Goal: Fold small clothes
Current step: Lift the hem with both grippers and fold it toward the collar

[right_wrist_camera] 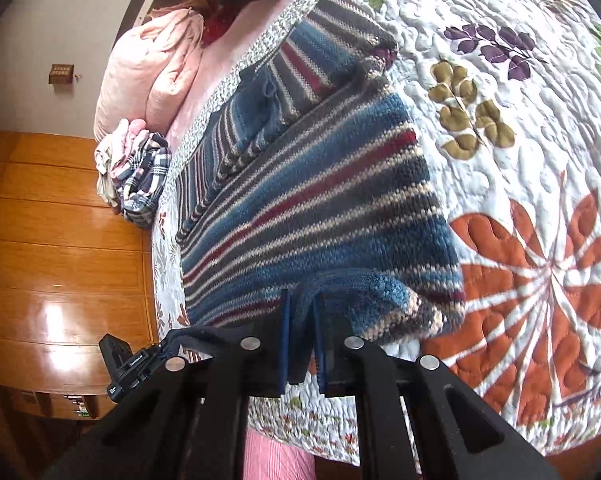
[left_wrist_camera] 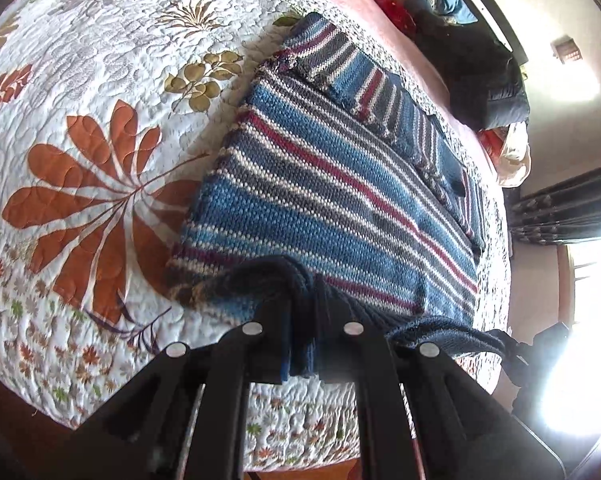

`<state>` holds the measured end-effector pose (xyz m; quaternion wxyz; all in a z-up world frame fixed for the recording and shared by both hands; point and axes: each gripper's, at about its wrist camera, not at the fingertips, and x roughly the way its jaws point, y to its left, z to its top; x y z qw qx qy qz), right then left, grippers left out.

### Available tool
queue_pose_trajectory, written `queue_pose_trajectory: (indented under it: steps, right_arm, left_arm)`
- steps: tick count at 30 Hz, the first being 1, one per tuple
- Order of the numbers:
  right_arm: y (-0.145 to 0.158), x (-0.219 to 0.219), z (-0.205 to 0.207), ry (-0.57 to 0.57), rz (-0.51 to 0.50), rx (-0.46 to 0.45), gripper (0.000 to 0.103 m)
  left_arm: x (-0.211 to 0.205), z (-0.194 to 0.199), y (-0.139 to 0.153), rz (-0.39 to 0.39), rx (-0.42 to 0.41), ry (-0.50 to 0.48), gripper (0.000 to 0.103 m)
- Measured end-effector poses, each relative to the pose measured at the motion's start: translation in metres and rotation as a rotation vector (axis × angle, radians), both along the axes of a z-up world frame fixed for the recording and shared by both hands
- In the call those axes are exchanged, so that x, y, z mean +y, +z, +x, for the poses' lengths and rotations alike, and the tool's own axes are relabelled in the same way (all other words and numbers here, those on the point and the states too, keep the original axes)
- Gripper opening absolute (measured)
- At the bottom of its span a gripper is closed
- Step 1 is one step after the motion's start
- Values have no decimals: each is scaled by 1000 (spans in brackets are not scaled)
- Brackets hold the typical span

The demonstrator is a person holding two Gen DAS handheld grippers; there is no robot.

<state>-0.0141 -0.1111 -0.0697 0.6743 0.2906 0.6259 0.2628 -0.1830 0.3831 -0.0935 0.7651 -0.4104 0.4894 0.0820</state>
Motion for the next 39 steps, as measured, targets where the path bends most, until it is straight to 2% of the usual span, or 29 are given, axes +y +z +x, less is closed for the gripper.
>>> queue_pose_trajectory:
  steps: [2,4,10,13,14,15,16,17,18,21,27,29,31,33,35,39]
  right_arm:
    - [-7,9,14,26,-27,-29,10]
    - [-16,14,25,48,-75,-37,10]
    - [-44,19,38,82,-114,8,12]
    - [-41,15,41,89,-70,35,20]
    - [-38,12,41,93,-71,29,31]
    - [-32,10,42,103,-82,8,49]
    - [-26,8,43,119,-95,-16,56]
    - [-22,7,46,125,-116,-28,64]
    - [-19,7,49,134,-132,-34,64]
    - [-6,5,55,139,-161,-77,63]
    - [22,1,47,139,-124,-174,63]
    - [28,4,45,164,-158,-197,63]
    - [33,10,45,202,-200,-230,63]
    - [35,20,48,245,-233,-256,63]
    - [32,33,51,287,-247,-266,64]
    - [14,63,56,389,-291,-277,69]
  left_arm:
    - [3,19,-8,32,-20,-27,7]
    - [2,33,-16,63,-1,-38,8]
    - [12,55,-38,21,42,-44,13]
    - [17,51,-38,-35,25,-56,17]
    - [19,48,-36,-55,14,-60,19]
    - [22,43,-33,-89,-11,-61,22]
    - [25,39,-32,-116,-25,-59,27]
    - [29,37,-33,-143,-23,-51,27]
    - [31,38,-32,-142,-9,-48,27]
    - [35,37,-18,-90,-19,-55,28]
    - [33,30,12,12,-94,-72,33]
    - [28,34,17,71,-85,-110,39]
    - [20,44,18,164,-59,-177,41]
    - [16,51,17,217,-43,-235,45]
    - [12,61,11,237,-38,-292,54]
    - [5,82,-7,259,-1,-371,55]
